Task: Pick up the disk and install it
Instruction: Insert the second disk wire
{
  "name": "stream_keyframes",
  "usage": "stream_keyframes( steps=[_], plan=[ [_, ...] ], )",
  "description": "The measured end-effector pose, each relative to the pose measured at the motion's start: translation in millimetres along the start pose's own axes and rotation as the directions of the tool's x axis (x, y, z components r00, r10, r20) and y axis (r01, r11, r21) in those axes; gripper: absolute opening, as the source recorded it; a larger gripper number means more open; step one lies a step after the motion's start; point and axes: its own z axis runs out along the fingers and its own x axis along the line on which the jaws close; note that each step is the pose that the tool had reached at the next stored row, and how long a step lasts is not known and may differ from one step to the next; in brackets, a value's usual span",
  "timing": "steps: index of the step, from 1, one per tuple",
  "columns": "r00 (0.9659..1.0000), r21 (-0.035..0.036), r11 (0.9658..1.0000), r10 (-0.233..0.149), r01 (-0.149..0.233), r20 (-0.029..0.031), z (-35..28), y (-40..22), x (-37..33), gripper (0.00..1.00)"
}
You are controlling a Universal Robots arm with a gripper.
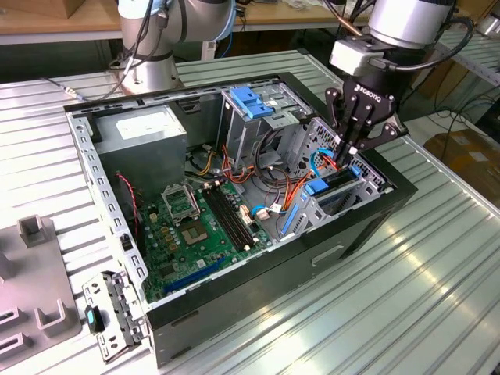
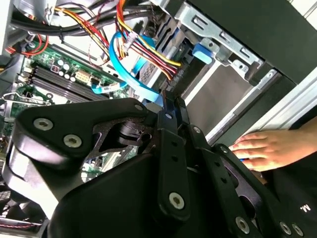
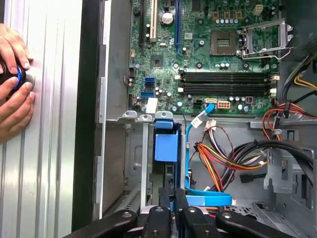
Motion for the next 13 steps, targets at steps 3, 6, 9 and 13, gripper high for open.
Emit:
stream_keyframes(
  steps=[3,6,9,13],
  plan=[
    [1.0000,0.0102,0.9999,-0.002,0.002,-0.0004,1.3,2.4,0.5,0.16],
    [1.0000,0.0322,0.9995,-0.001,0.001,-0.0012,2.5,4.8,1.2,0.16],
    [1.0000,0.0389,0.9992,-0.004,0.004,0.0011,5.3,8.2,2.4,0.16],
    [0.9999,0.0459,0.9989,-0.005,0.004,0.0117,7.7,10.1,5.2,0.16]
  ],
)
